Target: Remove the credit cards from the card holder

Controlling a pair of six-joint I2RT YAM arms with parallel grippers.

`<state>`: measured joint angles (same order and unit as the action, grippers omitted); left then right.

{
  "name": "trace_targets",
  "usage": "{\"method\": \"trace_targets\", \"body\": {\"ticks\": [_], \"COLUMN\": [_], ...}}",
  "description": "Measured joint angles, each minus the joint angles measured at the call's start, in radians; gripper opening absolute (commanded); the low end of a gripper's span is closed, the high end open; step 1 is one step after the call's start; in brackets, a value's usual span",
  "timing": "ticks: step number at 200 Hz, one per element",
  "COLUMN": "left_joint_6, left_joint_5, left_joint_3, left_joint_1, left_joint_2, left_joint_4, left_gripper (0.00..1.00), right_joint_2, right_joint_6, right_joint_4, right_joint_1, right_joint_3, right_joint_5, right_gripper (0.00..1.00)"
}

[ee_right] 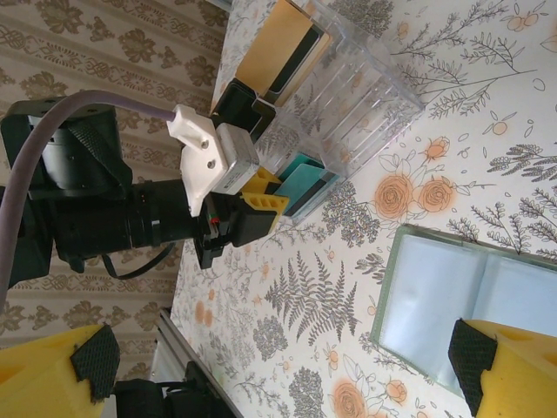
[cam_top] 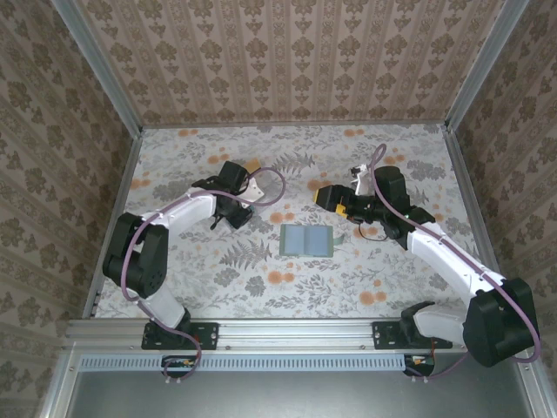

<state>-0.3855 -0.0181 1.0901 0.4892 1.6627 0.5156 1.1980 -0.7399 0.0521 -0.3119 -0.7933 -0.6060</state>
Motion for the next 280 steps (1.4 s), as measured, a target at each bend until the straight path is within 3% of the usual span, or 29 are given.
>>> {"method": "trace_targets", "body": {"ticks": [73,118,150,188,235,280], "left_joint_6": [0.015,0.079,0.174,0.309,0.509,0.642], "left_joint_5": [0.063,0.068,0.067,0.056,0.097,0.245], "left_joint_3": [0.000,0.005,0.006,0.011,-0.042,-0.222], "left_joint_1": [-0.005,-0.007,-0.009,-0.026,-0.085,-0.123], "left_joint_2": [-0.050,-0.118,-0.224,-0.323,-0.441,-0.638], "left_joint_4": [0.009,0.011,-0.009,-0.045,-0.094,-0.100], "left_gripper": [0.36,0.72,1.00,1.00,1.00,1.00], "right_joint_2": [0.000,0.000,0.000,0.000,0.000,-0.016], "right_joint_6": [-0.016,-0.013,0.023,0.074,0.118,0.161], "right_joint_4": [-0.019,-0.016,0.030,0.093,0.140,0.201], "right_joint_1": [0.000,0.000,0.000,-0.002,-0.007,-0.007], "right_joint_3": [0.012,0.013,0.013,0.016,0.039,0.045], "right_joint_5": [0.000,0.002,0.041,0.109,0.211,0.359], "right_gripper": [1.00,0.99,0.87,0.80,1.00,1.00]}}
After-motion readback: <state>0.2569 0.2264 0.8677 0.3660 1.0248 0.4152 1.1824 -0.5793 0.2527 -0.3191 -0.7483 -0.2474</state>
